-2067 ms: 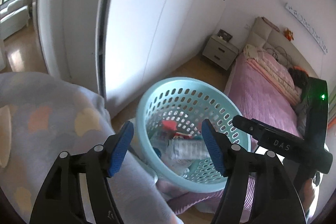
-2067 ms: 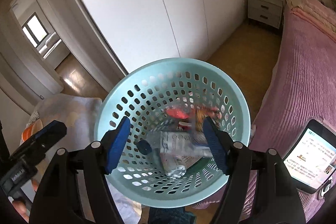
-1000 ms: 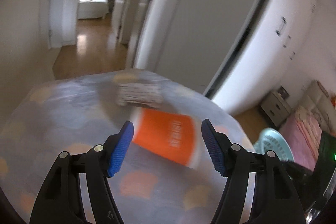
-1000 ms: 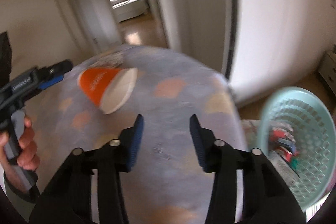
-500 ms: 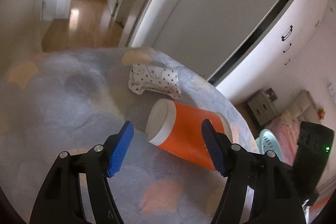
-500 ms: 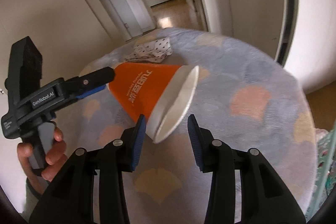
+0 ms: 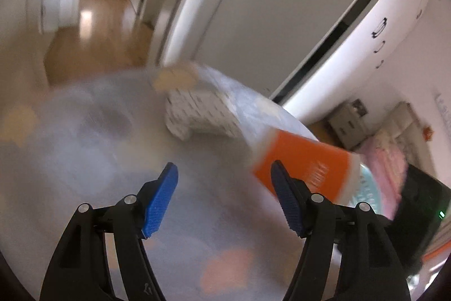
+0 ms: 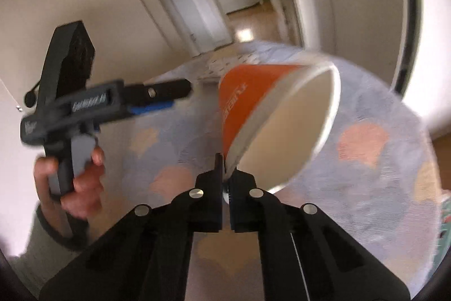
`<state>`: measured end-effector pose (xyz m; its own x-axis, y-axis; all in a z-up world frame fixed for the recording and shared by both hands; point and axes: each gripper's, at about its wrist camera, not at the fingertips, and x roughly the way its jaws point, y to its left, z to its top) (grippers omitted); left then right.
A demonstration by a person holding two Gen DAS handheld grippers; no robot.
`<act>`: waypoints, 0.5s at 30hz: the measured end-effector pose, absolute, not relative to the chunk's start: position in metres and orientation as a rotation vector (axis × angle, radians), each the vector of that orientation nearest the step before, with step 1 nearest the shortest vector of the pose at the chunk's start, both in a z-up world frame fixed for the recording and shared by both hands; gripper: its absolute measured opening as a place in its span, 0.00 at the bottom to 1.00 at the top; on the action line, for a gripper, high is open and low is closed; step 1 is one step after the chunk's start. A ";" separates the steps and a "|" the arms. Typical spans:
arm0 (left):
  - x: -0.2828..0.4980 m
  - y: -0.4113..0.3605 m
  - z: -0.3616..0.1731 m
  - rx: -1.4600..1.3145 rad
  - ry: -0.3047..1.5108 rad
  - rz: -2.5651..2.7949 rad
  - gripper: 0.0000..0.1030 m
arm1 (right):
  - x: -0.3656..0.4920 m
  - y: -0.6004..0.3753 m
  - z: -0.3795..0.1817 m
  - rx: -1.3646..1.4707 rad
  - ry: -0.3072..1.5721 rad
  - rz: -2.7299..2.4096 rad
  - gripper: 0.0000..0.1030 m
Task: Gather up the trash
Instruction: 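Grasp the orange paper cup by its rim with the right tool, then grasp the white patterned napkin with the left tool while the right tool holds the cup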
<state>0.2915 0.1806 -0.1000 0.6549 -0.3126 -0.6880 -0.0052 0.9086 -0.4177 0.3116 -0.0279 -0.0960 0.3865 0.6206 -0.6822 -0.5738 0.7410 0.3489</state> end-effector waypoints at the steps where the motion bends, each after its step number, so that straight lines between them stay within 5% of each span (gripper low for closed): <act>1: 0.298 0.183 -0.097 -0.385 0.842 -0.161 0.64 | 0.310 -0.034 -0.094 0.059 0.880 0.743 0.02; 15: 0.325 0.145 -0.117 0.136 0.809 -0.173 0.69 | 0.309 -0.086 -0.105 0.075 0.875 0.652 0.02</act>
